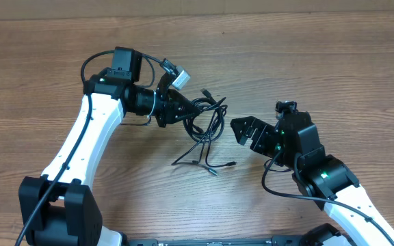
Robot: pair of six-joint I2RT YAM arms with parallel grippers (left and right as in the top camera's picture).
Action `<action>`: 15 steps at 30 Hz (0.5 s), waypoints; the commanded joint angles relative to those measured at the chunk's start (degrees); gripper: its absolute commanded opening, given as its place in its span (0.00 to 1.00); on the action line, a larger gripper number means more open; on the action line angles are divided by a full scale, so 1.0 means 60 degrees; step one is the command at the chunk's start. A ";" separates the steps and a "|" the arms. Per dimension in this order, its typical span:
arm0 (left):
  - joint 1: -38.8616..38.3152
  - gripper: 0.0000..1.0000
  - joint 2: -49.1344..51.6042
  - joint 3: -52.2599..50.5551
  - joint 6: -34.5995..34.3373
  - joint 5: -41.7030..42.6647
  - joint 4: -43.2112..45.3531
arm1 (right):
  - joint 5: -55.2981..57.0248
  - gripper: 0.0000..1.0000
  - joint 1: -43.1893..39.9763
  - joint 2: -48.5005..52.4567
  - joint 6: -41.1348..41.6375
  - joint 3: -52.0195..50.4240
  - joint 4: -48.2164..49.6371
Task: Untangle cables
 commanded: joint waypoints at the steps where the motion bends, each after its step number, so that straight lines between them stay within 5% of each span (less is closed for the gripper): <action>1: -0.0106 0.04 -0.0098 0.0135 -0.0084 0.0514 -0.0018 | -0.0273 1.00 -0.0018 0.0062 0.0062 0.0168 -0.0051; 7: -0.0106 0.04 -0.0098 0.0135 -0.0466 0.0521 -0.0153 | -0.0481 1.00 -0.0018 0.0051 0.0055 0.0168 0.0062; 15: -0.0106 0.04 -0.0098 0.0135 -0.4703 0.0528 0.0714 | -0.2248 1.00 -0.0011 0.0051 -0.0087 0.0168 0.0117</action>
